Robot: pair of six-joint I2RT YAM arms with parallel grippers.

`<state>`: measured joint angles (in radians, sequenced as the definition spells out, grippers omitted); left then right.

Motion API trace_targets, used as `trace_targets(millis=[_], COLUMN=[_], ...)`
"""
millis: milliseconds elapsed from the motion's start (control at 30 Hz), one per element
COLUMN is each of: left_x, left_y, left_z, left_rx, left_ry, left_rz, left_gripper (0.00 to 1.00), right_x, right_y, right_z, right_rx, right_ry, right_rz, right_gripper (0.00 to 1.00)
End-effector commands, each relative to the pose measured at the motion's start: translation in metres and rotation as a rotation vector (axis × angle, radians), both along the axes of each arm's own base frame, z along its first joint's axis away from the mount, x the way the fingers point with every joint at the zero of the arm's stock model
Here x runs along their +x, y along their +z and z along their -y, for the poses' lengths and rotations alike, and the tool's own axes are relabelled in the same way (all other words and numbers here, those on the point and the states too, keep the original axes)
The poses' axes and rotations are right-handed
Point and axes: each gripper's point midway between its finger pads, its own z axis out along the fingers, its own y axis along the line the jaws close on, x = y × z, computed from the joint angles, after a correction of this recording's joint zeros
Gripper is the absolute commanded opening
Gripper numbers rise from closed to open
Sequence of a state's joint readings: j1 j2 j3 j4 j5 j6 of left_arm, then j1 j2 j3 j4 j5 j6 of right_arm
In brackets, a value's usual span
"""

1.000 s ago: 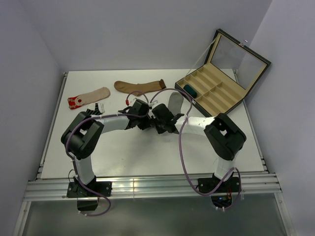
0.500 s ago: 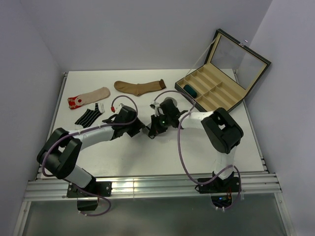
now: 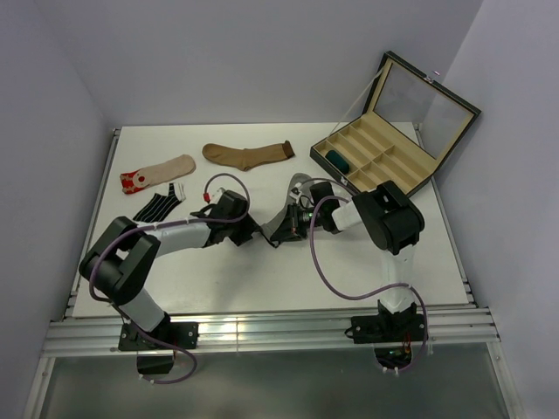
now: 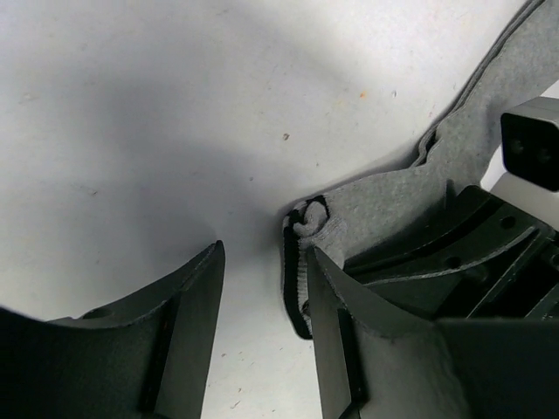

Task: Roll the socks
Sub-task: Roll the sock at the center of the board.

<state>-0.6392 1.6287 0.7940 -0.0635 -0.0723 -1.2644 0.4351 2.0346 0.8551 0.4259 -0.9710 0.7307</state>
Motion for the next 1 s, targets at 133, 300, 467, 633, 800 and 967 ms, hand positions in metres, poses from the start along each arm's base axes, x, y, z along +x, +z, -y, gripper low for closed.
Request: trace_targets(millis=[133, 300, 467, 633, 800, 967], left_x=[0.020, 0.019, 0.020, 0.018, 0.010, 0.004], left_y=[0.014, 0.008, 0.014, 0.004, -0.015, -0.025], left_z=[0.022, 0.025, 0.024, 0.025, 0.022, 0.020], left_rx=[-0.039, -0.044, -0.061, -0.038, 0.005, 0.050], left_ry=[-0.036, -0.045, -0.038, -0.052, -0.070, -0.096], left_rz=[0.062, 0.052, 0.086, 0.051, -0.015, -0.063], left_gripper=[0.48, 0.47, 0.49, 0.42, 0.32, 0.08], right_x=[-0.009, -0.008, -0.006, -0.005, 0.000, 0.006], right_y=[-0.024, -0.025, -0.027, -0.027, -0.023, -0.013], right_z=[0.007, 0.007, 0.009, 0.009, 0.013, 0.020], right_rx=[-0.039, -0.049, -0.057, -0.064, -0.109, -0.209], right_ry=[-0.030, -0.032, -0.037, -0.041, -0.044, -0.023], right_rz=[-0.081, -0.080, -0.081, -0.075, -0.020, 0.107], right_gripper=[0.00, 0.00, 0.00, 0.00, 0.00, 0.17])
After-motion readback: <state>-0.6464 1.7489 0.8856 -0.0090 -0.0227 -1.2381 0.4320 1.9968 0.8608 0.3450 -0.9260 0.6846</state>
